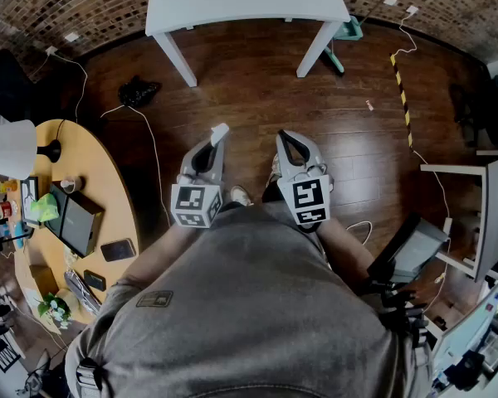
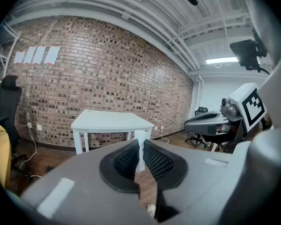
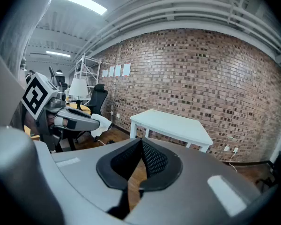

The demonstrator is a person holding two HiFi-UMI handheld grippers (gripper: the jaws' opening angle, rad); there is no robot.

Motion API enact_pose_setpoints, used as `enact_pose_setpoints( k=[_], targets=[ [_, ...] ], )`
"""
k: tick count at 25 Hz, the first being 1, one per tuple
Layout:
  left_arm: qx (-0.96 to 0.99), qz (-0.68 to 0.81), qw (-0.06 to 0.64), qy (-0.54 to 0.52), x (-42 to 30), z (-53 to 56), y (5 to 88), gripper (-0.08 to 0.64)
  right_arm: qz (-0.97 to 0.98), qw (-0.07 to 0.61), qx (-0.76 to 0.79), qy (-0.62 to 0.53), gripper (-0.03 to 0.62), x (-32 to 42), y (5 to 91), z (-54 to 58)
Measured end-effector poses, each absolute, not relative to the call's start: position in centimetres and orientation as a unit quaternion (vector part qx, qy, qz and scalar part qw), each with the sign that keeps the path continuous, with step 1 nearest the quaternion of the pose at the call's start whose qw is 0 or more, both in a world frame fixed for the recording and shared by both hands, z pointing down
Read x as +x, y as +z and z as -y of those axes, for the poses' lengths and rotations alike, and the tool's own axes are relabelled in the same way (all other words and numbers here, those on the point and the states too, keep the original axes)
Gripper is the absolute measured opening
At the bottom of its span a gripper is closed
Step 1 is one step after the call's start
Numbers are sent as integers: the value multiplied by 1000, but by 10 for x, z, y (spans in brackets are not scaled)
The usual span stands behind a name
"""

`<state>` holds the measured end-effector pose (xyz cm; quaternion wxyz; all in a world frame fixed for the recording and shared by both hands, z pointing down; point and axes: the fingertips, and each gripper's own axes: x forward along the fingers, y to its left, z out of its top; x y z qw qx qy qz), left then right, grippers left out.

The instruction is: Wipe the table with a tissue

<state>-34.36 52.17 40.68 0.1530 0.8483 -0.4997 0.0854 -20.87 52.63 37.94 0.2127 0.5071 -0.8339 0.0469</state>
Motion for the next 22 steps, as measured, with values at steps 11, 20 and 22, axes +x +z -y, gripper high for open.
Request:
enact_pose_setpoints(
  k=[11, 20, 22],
  targets=[
    [846, 503, 150, 93, -309, -444, 403, 25, 836, 201, 507, 49, 14, -172, 377, -448],
    [848, 498, 145, 111, -254, -375, 397, 25, 837, 198, 505, 65, 14, -116, 379, -383],
    [847, 499, 141, 115, -241, -362, 398, 25, 839, 196, 504, 68, 14, -102, 380, -370]
  ],
)
